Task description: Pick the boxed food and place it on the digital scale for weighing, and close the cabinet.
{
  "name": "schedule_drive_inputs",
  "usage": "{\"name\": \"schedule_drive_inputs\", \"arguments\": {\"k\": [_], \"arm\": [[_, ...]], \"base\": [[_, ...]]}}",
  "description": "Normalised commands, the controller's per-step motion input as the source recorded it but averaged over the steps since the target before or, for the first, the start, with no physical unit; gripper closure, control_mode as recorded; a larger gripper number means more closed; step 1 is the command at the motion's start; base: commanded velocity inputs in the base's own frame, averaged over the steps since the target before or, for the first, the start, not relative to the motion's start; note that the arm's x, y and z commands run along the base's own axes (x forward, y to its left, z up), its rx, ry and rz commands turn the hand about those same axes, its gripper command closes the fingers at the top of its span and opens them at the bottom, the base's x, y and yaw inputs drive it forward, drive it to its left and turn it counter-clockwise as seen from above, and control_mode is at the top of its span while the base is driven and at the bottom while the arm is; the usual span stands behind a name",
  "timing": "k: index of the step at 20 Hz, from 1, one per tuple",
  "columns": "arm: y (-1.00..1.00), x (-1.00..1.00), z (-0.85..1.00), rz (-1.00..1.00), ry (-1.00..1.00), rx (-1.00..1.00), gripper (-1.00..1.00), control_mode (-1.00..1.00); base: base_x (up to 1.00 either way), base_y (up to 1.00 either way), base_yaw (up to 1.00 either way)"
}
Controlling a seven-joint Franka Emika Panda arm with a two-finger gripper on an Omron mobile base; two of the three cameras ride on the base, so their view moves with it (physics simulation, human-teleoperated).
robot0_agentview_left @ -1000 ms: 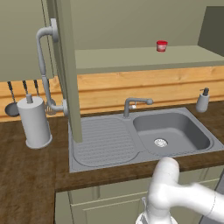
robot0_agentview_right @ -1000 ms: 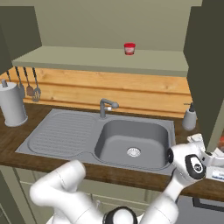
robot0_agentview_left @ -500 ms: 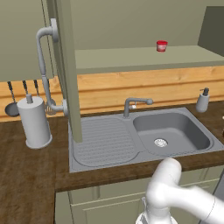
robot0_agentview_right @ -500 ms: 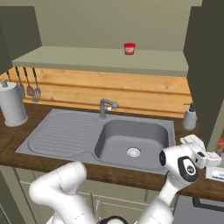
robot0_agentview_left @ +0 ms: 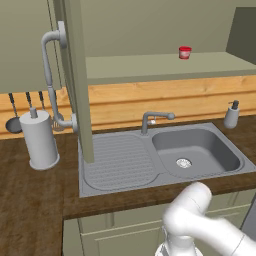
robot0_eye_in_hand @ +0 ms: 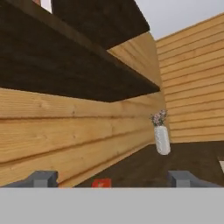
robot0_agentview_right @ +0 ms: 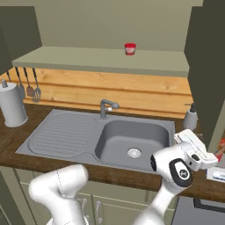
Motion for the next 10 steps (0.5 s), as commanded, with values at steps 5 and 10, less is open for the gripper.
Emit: {"name": "schedule_drive_inputs", "arguments": {"k": [5,10], "arm": [[0.64,-0.7,0.51,0.0,-0.29,0.0,-1.0,-1.0],[0.62,-0.78,0.69,0.04,-0.24,0.0,-1.0,-1.0]], "base": [[0.0,0.0,0.0],[0.0,0.0,0.0]]}}
